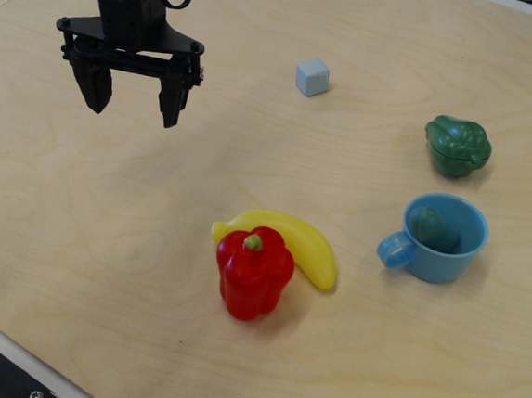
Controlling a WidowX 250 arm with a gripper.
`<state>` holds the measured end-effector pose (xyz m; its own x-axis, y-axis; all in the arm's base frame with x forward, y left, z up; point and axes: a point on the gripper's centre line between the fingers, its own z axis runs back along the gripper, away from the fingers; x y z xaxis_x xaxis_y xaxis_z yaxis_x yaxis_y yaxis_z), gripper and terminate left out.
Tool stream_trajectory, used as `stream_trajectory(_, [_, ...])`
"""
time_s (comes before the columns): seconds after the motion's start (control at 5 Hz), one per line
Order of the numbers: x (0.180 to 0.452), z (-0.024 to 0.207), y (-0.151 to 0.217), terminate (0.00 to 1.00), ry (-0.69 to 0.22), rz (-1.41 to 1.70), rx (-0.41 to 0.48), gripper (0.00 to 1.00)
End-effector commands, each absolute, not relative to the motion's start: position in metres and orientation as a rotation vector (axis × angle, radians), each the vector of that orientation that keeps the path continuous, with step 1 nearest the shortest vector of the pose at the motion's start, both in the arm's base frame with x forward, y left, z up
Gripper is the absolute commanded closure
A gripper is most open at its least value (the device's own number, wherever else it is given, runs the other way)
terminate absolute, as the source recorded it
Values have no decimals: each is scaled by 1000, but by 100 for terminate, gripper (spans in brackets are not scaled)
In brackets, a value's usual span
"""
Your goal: Take cucumber out of cup
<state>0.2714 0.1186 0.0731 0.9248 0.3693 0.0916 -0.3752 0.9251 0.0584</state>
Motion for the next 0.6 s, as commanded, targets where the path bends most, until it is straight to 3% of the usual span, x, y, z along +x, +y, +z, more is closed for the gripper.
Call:
stream_trajectory(0.0, [271, 73, 119, 0, -79, 382, 75, 0])
stream_trajectory(0.4, [307, 103, 79, 0, -132, 166, 49, 0])
